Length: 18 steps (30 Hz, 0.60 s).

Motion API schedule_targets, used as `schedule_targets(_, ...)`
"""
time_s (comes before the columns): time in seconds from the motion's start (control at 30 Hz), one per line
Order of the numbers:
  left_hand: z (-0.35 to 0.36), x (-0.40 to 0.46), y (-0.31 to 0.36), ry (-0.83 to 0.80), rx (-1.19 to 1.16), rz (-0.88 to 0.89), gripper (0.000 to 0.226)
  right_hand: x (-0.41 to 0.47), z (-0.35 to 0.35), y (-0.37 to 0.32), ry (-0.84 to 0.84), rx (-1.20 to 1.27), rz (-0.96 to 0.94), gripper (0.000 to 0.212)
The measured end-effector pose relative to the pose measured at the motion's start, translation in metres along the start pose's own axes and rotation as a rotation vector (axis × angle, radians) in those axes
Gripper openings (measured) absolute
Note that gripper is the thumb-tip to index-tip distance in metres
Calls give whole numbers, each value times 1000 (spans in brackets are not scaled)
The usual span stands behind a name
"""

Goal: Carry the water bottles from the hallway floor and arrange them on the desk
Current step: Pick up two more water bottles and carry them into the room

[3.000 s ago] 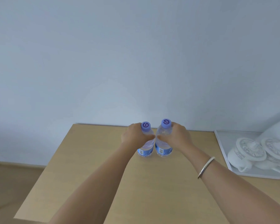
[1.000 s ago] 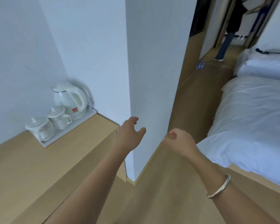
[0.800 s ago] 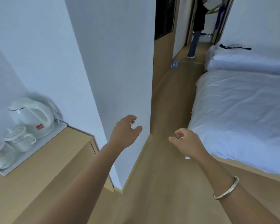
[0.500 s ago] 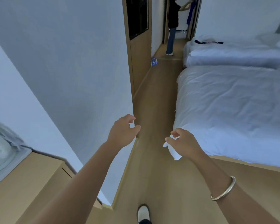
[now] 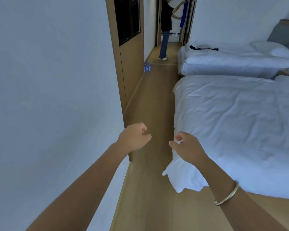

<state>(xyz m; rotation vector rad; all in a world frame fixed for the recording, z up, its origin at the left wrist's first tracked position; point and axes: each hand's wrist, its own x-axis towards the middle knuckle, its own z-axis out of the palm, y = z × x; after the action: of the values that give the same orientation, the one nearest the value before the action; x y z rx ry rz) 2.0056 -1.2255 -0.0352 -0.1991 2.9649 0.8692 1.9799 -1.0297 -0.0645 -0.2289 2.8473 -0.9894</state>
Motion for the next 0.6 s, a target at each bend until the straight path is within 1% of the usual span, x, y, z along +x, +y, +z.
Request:
schedule_targets(0.2,-5,73,-8,-31,40,-5,34,75,2,2,-41,-25,16,39)
schedule_targets(0.37,-6,140,-12,-22,101,-5,38,148,-1,12,-33,-27,21,38)
schedule_targets(0.6,-1,273,3,-30,131,-13,40,285,-12,39,-66,14,42,37)
